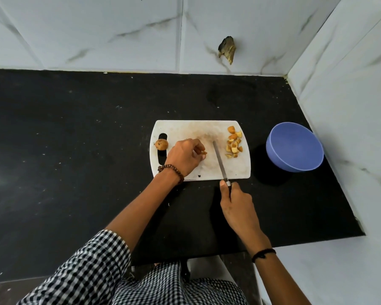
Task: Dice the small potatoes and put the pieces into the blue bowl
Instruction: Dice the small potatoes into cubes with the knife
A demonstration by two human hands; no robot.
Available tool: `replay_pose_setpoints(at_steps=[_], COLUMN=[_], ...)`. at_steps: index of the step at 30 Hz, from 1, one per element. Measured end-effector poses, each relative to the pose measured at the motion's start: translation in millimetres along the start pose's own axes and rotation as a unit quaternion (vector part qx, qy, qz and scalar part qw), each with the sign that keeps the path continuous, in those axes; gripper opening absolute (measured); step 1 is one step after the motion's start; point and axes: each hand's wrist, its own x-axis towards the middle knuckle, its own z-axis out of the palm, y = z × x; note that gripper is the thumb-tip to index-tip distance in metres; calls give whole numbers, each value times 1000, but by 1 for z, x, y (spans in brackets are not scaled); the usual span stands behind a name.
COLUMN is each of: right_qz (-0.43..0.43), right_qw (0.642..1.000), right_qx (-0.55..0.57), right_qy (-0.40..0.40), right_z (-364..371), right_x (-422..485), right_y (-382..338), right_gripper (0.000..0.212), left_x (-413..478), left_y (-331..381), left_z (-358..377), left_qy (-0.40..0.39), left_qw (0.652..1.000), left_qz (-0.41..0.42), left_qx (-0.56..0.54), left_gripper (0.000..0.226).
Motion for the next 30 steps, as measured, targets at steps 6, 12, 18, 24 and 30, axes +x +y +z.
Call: replay_pose_setpoints(at_steps=[6, 12, 18, 24, 30], right_qz=[-18, -15, -25, -27, -13], right_qw=[1000, 999, 998, 997, 997], right_qx=[16, 41, 62, 72, 73], right_qy=[4, 1, 12, 15, 10], right_z=[4, 1, -2, -1, 1], right_x=[-1, 1, -1, -1, -1], right_y=[-6, -11, -15, -18, -16], right_gripper=[44, 45, 42, 41, 41], left_x=[3, 5, 5, 7, 15], left_y=[-1, 5, 9, 8, 13], left_z=[-3, -3, 1, 2, 0], left_qy=[-29, -36, 6, -14, -45], left_qw=[999, 999, 983, 996, 998], left_qz=[15, -4, -116, -77, -8], left_qx=[28, 23, -141, -49, 39], left_gripper=[25, 14, 6, 22, 26])
